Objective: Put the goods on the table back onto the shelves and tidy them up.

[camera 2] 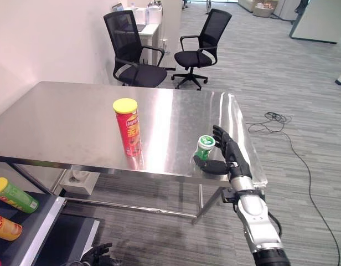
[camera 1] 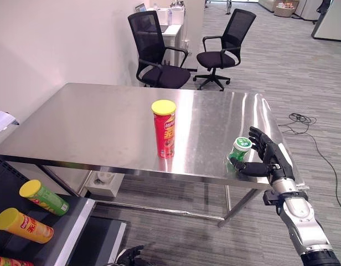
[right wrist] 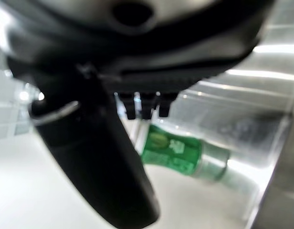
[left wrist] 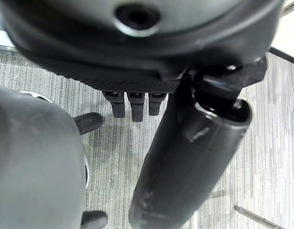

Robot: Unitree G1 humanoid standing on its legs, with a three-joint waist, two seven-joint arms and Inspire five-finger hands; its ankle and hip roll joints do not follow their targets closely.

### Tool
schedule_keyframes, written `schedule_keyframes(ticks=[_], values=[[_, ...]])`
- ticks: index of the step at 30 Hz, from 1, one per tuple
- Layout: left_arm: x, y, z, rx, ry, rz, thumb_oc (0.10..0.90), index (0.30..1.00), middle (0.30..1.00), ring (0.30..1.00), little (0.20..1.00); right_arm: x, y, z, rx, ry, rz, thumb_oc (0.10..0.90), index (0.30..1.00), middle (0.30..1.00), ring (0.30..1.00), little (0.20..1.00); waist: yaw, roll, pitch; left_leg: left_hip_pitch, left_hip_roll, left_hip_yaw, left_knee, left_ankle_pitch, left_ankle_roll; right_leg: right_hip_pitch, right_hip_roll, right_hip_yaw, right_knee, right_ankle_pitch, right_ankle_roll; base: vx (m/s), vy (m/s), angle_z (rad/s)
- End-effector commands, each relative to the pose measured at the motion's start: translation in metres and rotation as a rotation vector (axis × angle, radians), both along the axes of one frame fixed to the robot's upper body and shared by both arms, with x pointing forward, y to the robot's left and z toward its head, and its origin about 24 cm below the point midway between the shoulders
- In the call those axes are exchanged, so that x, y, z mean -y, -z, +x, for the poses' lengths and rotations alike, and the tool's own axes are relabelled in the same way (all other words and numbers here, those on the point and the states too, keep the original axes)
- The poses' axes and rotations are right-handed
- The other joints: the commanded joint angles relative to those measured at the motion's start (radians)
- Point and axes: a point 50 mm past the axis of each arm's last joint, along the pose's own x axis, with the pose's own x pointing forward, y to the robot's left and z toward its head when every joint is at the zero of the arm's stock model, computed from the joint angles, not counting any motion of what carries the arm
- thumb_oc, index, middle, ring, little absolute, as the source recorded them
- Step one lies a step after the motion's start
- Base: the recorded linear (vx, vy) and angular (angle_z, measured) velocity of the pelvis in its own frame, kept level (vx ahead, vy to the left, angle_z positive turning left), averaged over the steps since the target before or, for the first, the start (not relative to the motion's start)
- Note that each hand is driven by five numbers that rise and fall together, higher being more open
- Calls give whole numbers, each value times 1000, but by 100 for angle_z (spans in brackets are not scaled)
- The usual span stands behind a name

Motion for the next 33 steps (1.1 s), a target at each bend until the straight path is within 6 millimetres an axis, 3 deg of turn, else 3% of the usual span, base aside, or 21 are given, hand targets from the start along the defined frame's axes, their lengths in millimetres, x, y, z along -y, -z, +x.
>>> schedule_keyframes(ticks=[1,13,25,33], values=[[-17,-6,13,45,25,40,800,900,900,900,900,2,-43,20,231,37,21,800,900,900,900,900,24,-35,-4,40,26,-24,5,-79,-36,59,-31,10,33,-64,32,0,0,0],[-19,-5,10,40,35,50,800,900,900,900,900,0,-40,34,201,48,32,800,900,900,900,900,43,-32,-3,32,19,-39,5,-77,-34,62,-36,-5,30,-60,35,0,0,0],[-18,-6,12,48,37,54,800,900,900,900,900,-1,-56,45,245,59,1,800,900,900,900,900,65,-41,-2,28,14,-50,5,-79,-32,68,-38,-17,26,-58,37,1,0,1],[-17,-7,12,55,41,44,800,900,900,900,900,2,-47,48,174,60,-69,800,900,900,900,900,73,-44,-1,28,12,-55,5,-81,-30,71,-40,-21,25,-58,37,0,0,0]])
